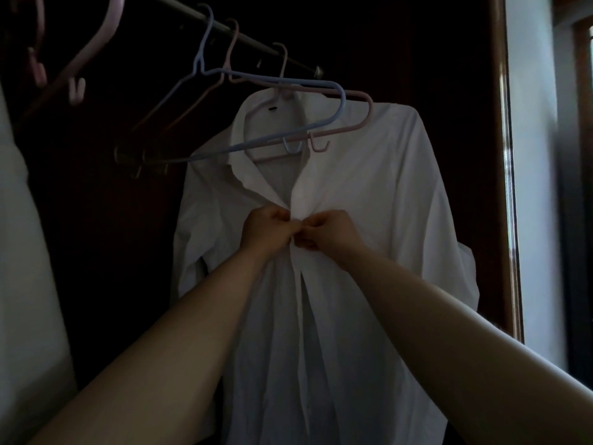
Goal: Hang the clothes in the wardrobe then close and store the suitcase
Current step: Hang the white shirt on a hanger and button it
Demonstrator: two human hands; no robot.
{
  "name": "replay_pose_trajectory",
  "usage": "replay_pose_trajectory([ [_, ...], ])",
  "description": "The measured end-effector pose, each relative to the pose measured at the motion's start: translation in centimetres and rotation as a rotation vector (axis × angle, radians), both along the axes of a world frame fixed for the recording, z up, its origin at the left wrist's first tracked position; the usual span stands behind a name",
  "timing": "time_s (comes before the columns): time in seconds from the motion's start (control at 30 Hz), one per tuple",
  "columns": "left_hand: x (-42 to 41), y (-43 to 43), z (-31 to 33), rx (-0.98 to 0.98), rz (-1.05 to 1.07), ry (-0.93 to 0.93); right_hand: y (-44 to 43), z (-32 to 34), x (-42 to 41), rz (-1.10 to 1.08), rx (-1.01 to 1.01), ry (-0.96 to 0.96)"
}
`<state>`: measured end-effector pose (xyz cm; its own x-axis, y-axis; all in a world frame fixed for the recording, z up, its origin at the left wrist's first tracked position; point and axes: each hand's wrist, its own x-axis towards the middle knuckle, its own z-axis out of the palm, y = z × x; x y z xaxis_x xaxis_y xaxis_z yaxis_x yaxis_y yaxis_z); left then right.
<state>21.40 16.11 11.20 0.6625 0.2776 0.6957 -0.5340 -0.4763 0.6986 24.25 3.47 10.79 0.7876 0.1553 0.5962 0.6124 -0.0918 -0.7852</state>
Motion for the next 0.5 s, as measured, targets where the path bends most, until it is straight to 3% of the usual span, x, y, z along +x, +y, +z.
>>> replay_pose_trajectory([
  [0.23, -0.4, 0.6, -0.1, -0.030, -0.041, -0.018, 1.2, -0.3, -0.2, -0.155, -0.047, -0.208],
  [0.5, -0.2, 1.1, -0.6, 0.033, -0.100, -0.034, 0.2, -0.5, -0.3, -0.074, -0.014, -0.116],
])
